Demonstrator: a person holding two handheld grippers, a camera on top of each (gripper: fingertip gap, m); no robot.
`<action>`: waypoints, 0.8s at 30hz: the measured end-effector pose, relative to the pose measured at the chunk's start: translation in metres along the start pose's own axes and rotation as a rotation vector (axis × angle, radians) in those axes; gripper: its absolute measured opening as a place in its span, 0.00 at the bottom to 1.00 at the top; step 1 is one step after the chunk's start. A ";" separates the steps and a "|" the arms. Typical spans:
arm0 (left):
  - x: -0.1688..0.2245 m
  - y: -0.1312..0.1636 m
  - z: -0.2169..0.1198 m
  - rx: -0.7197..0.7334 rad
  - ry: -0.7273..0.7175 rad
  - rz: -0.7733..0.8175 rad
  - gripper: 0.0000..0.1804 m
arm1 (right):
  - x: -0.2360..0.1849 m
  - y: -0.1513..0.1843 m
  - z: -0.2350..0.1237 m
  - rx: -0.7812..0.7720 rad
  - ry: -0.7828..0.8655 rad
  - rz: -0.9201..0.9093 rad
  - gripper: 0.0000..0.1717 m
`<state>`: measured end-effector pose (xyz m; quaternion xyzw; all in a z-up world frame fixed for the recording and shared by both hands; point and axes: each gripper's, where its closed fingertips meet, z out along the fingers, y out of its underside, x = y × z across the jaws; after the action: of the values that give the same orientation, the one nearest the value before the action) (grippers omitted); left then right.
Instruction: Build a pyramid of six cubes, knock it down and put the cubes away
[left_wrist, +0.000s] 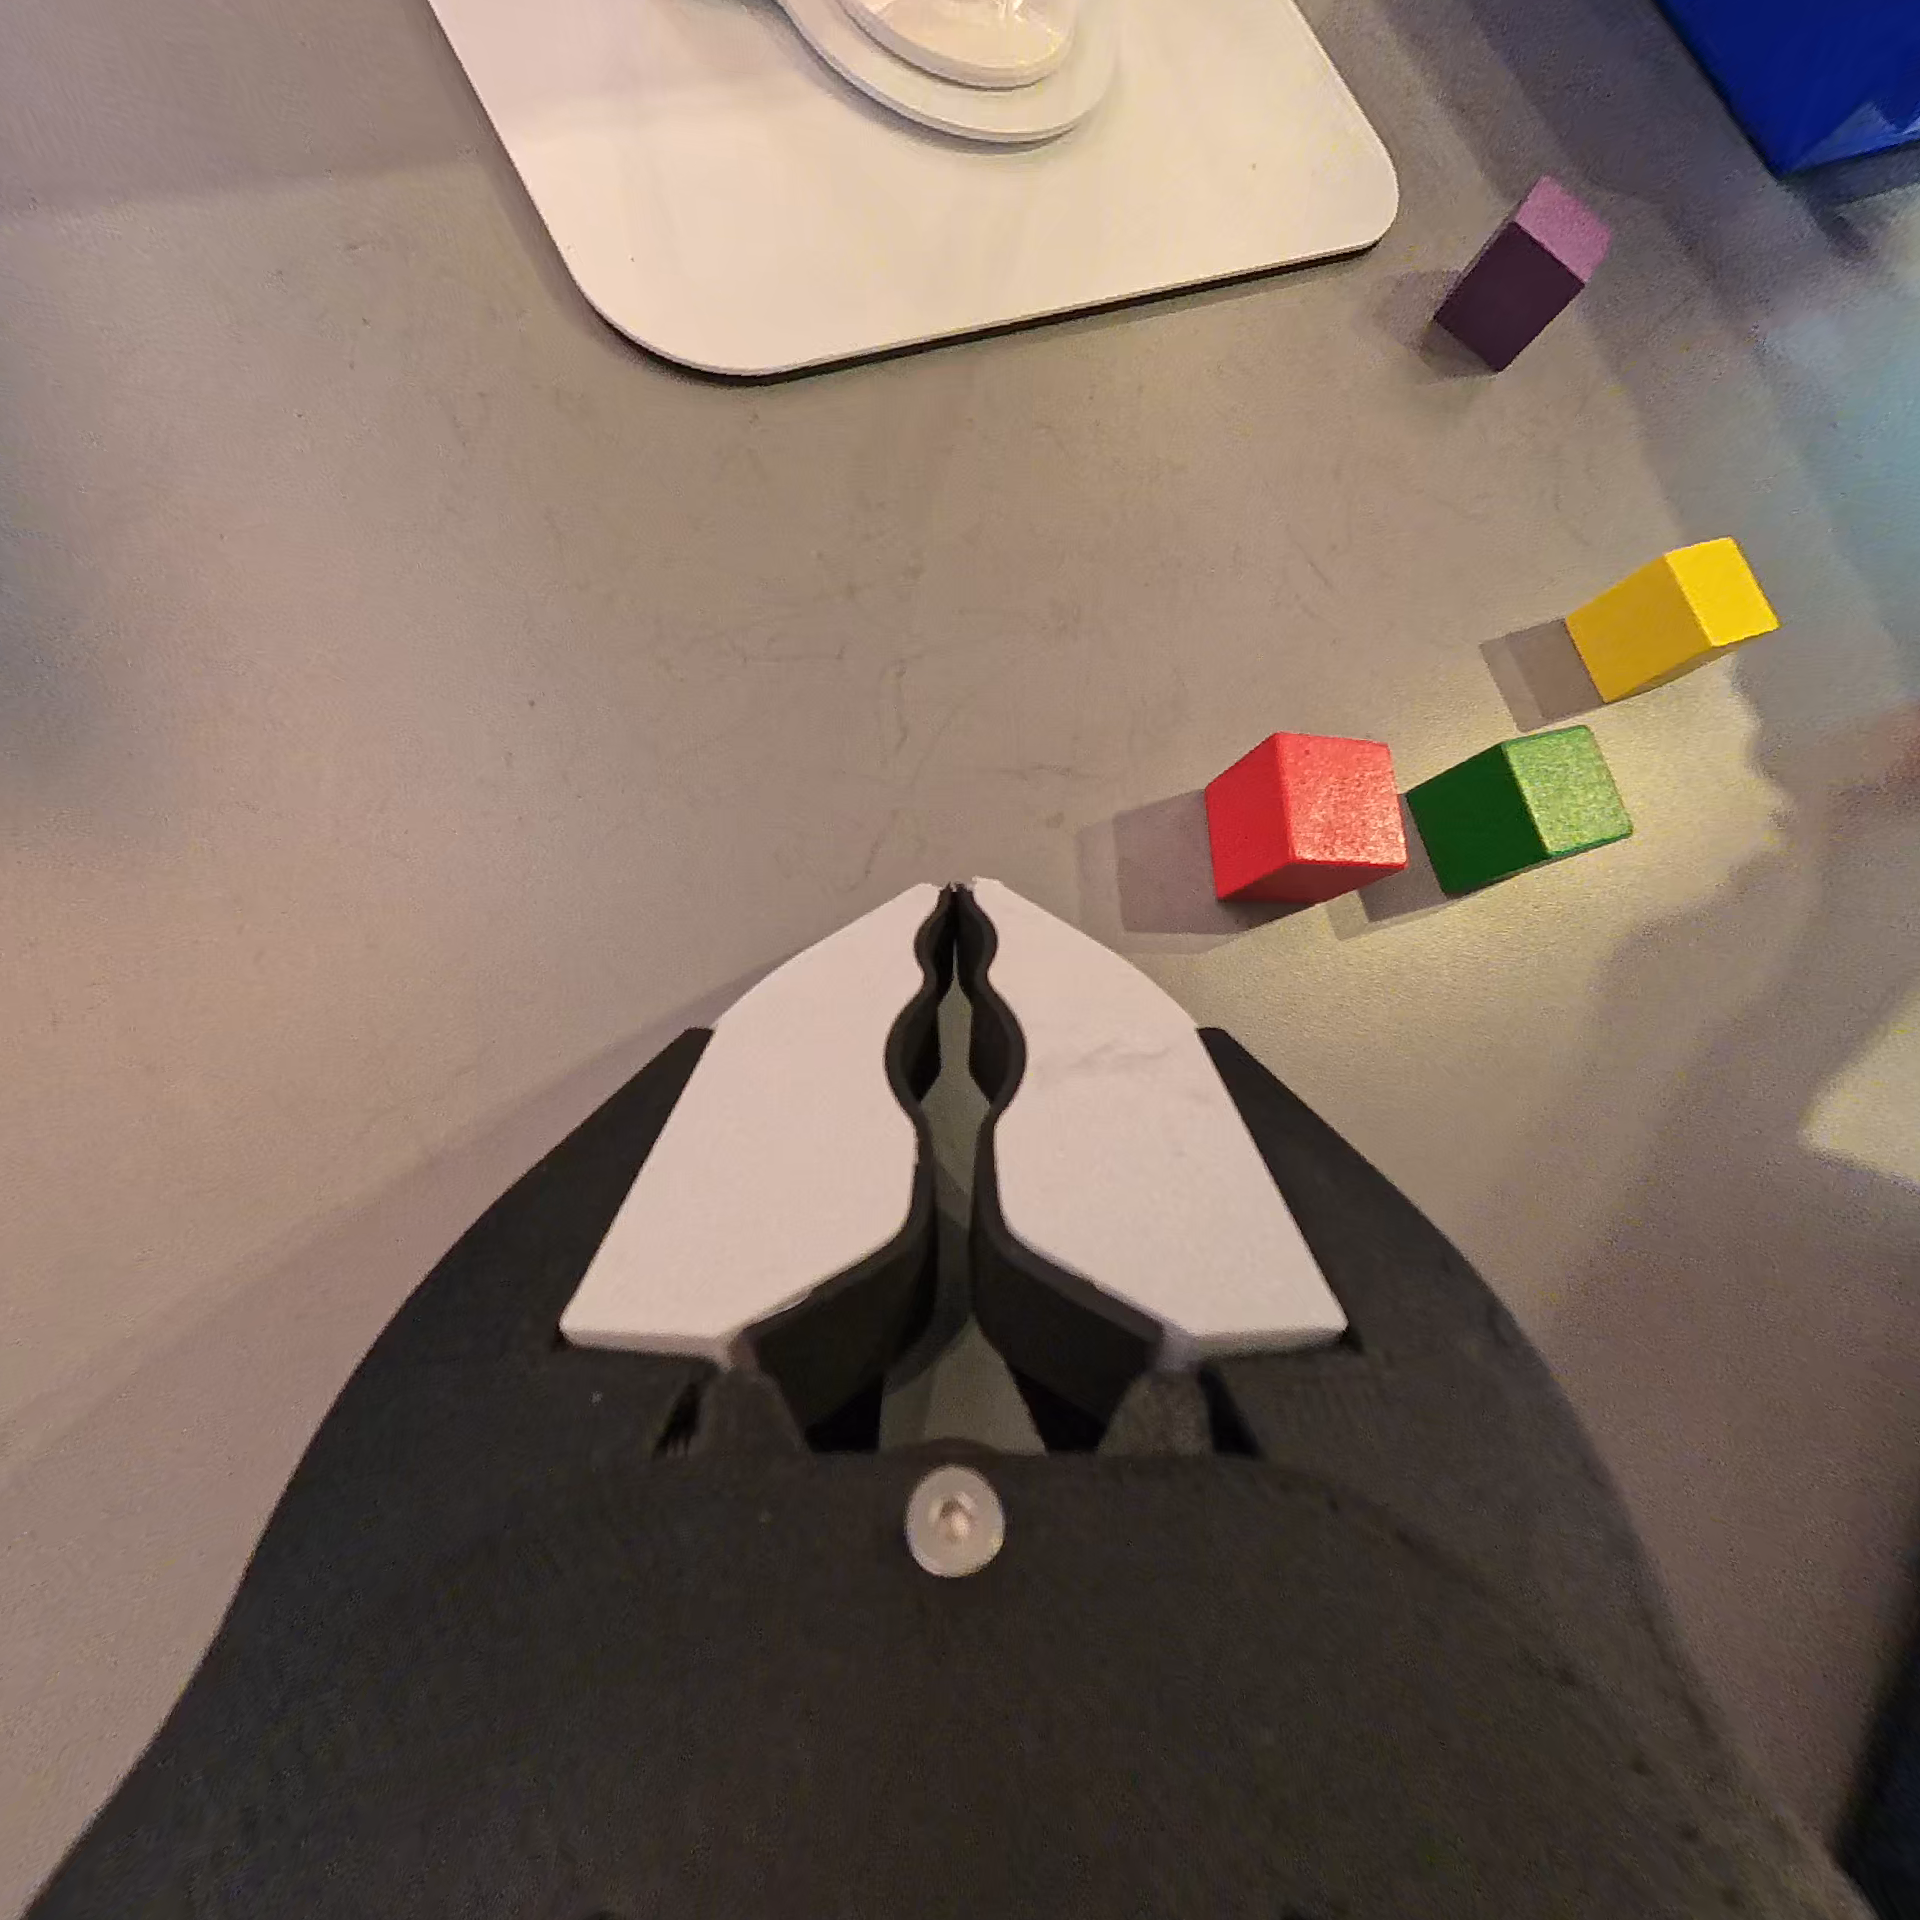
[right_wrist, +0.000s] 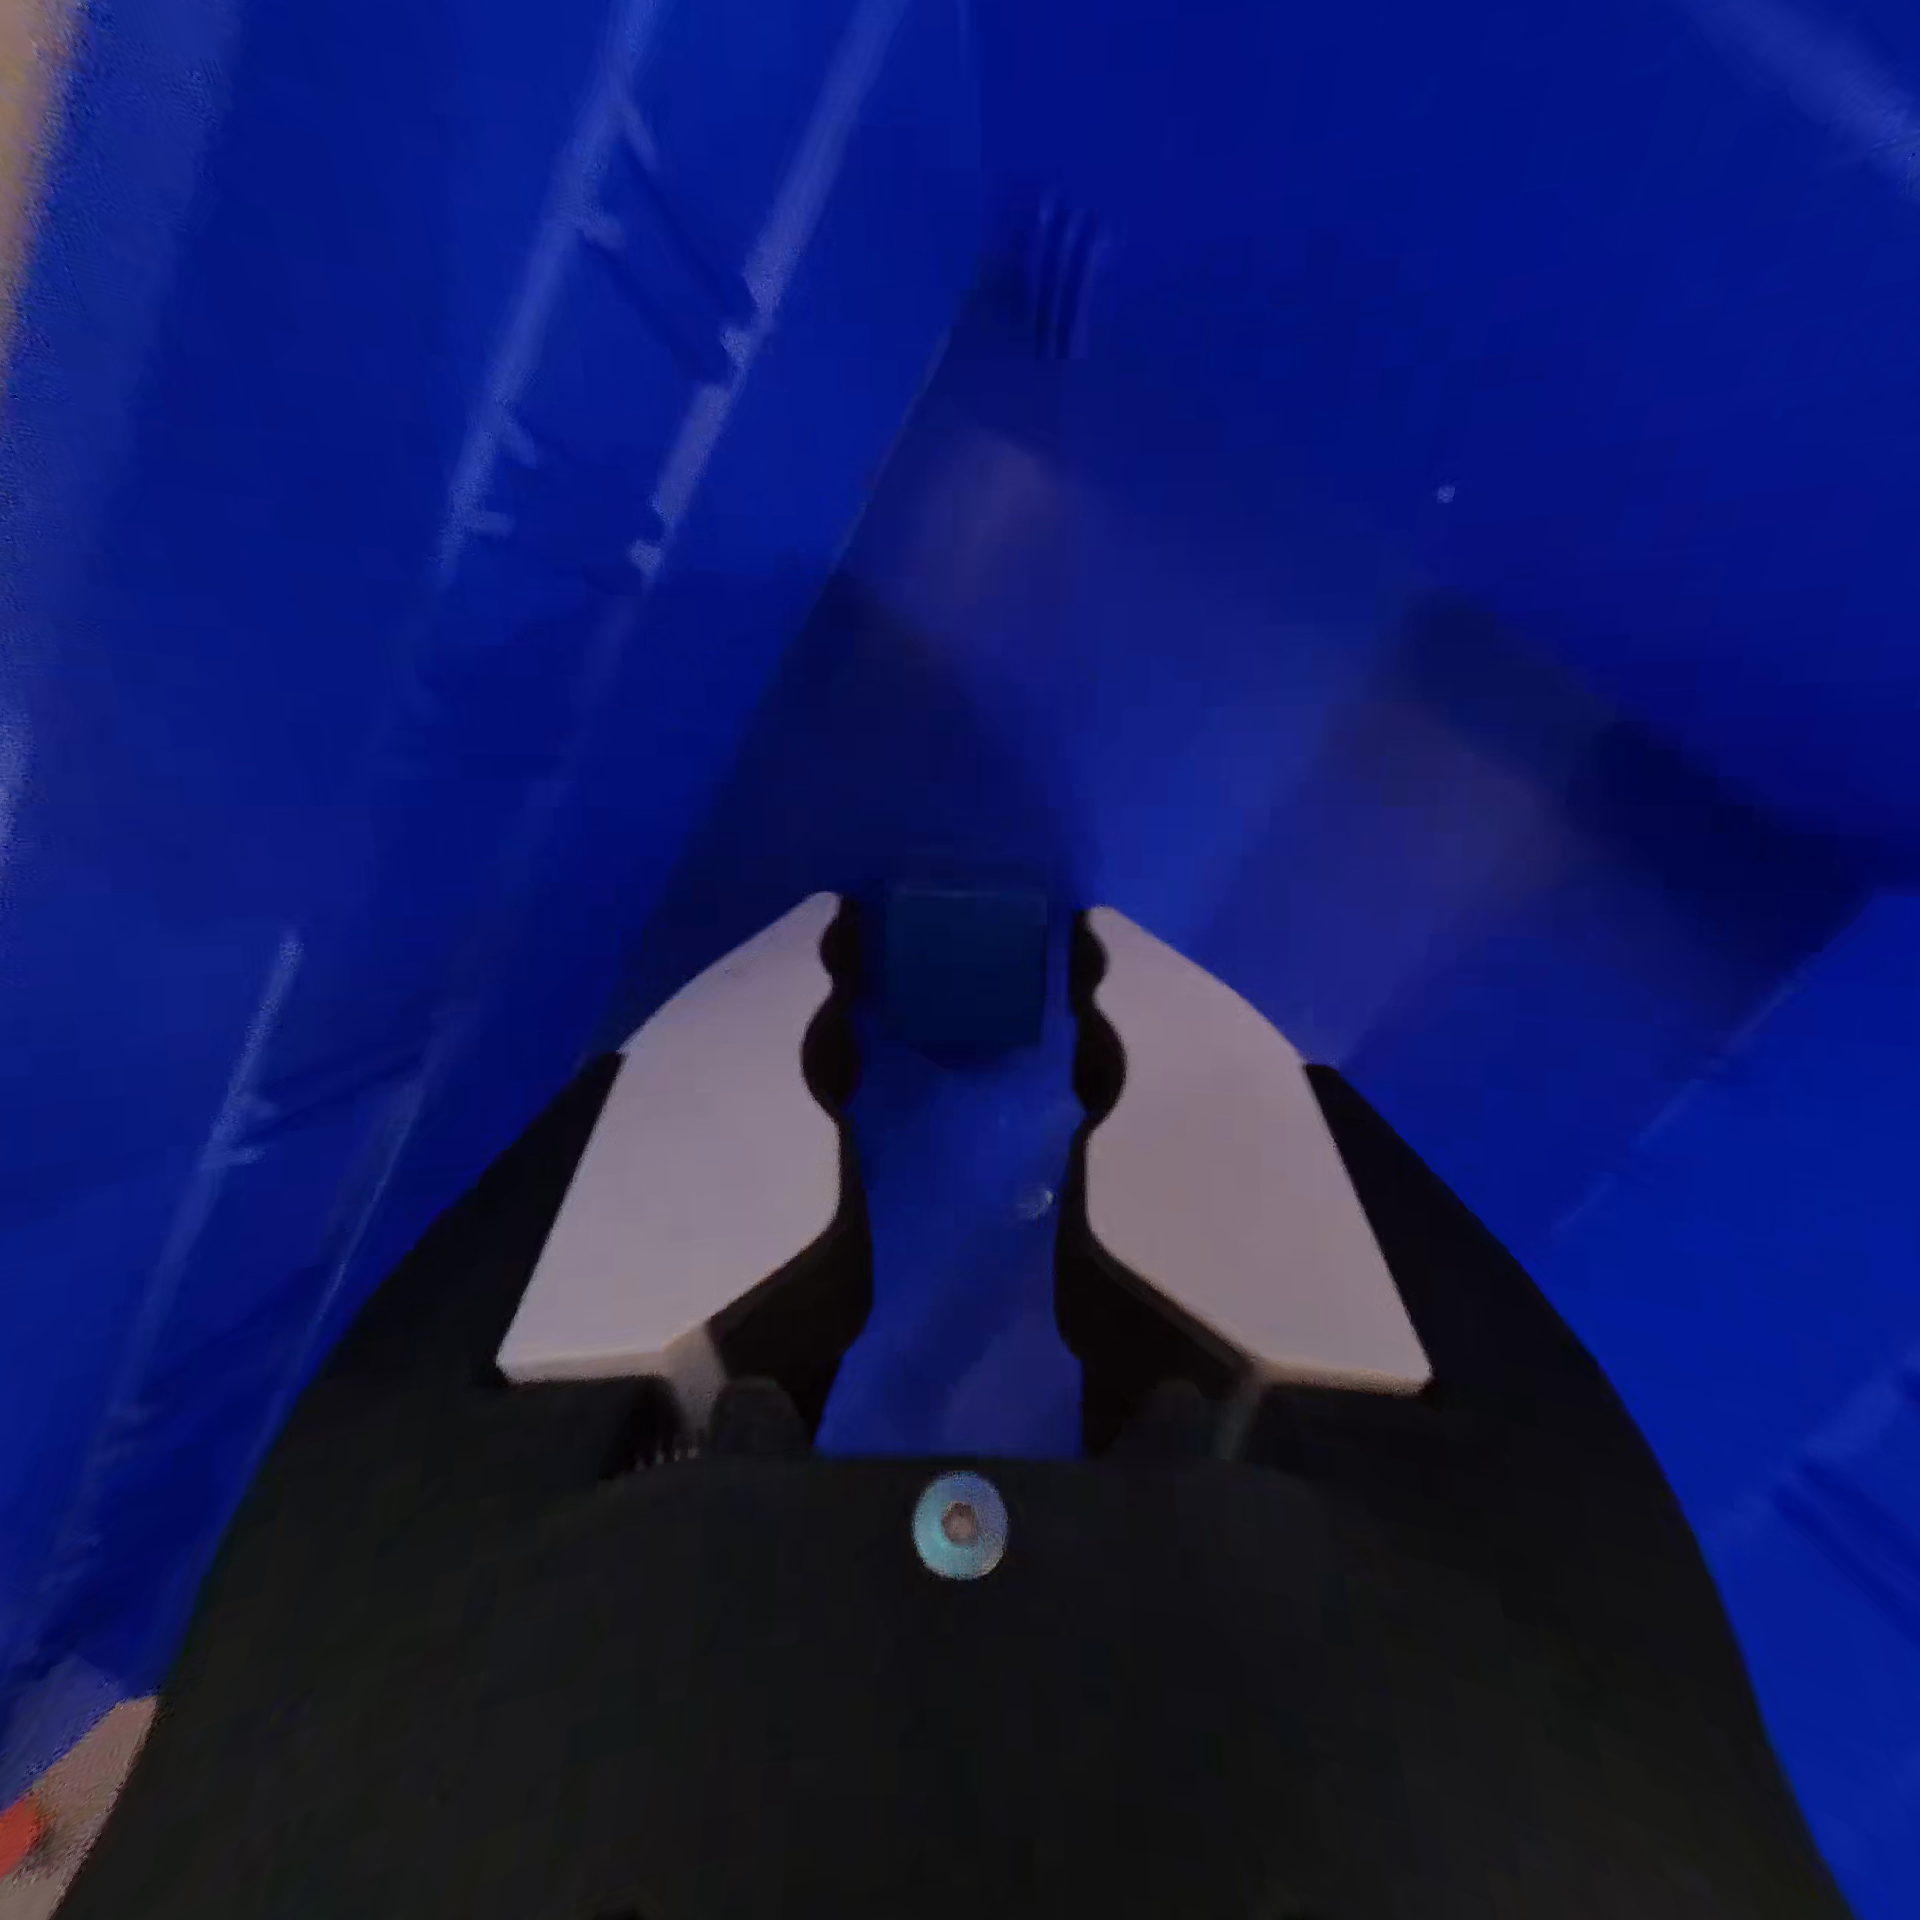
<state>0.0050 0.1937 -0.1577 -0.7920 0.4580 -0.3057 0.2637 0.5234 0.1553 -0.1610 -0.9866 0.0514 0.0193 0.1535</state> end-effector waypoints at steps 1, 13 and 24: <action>0.000 0.000 0.000 0.000 0.001 -0.001 0.00 | 0.000 -0.002 -0.004 0.014 0.012 -0.006 0.25; 0.000 0.000 0.001 -0.002 0.003 0.005 0.00 | -0.187 0.121 -0.147 0.158 -0.183 -0.278 0.23; 0.001 -0.001 0.002 -0.006 0.004 0.016 0.00 | -0.284 0.255 -0.077 -0.107 -0.202 -0.299 0.24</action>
<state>0.0074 0.1939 -0.1583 -0.7883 0.4660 -0.3038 0.2628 0.2155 -0.0824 -0.1486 -0.9830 -0.1127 0.0981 0.1063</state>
